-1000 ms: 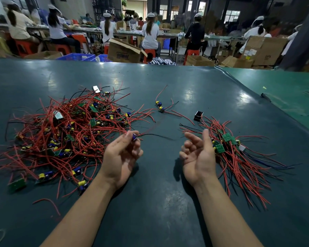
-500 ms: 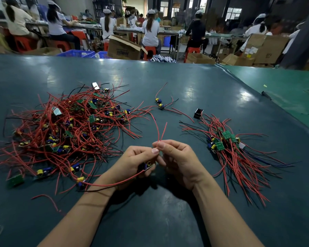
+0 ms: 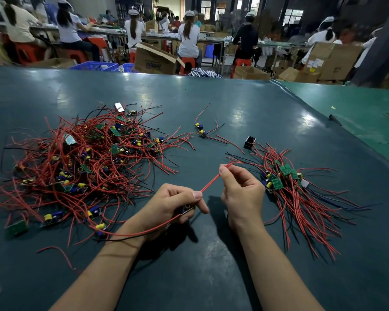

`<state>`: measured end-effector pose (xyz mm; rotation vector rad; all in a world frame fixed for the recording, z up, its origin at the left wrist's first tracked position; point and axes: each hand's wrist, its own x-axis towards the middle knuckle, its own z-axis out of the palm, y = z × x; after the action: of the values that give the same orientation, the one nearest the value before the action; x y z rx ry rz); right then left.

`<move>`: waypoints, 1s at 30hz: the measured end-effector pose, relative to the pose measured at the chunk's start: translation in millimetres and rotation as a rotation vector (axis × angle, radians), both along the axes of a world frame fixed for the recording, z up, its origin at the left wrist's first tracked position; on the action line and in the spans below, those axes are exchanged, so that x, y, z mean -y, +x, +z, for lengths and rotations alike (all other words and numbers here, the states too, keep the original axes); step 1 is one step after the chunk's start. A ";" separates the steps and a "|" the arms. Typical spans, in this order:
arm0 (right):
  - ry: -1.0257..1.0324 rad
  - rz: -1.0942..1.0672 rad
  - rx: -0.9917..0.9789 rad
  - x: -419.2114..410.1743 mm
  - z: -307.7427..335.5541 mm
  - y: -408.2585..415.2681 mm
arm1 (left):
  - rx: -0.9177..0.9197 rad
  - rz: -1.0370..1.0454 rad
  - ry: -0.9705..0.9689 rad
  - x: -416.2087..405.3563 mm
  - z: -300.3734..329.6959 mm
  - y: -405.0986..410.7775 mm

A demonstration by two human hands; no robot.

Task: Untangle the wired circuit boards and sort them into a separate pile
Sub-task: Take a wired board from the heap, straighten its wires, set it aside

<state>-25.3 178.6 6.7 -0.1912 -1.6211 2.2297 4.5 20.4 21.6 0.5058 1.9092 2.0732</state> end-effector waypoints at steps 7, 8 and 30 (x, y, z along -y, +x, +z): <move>0.398 -0.009 -0.135 4.0 -1.4 6.4 | -0.009 -0.020 -0.009 0.8 -1.4 -0.5; 0.385 -0.004 -0.130 4.0 -0.9 7.1 | -0.013 -0.020 -0.013 0.5 -1.5 -0.8; 0.035 0.584 0.164 8.9 3.8 13.3 | -0.068 0.176 -0.022 -7.9 -3.3 -0.9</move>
<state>-12.0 169.8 10.5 0.1329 -2.0003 2.6583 3.6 28.2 18.3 0.4220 2.0812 2.1646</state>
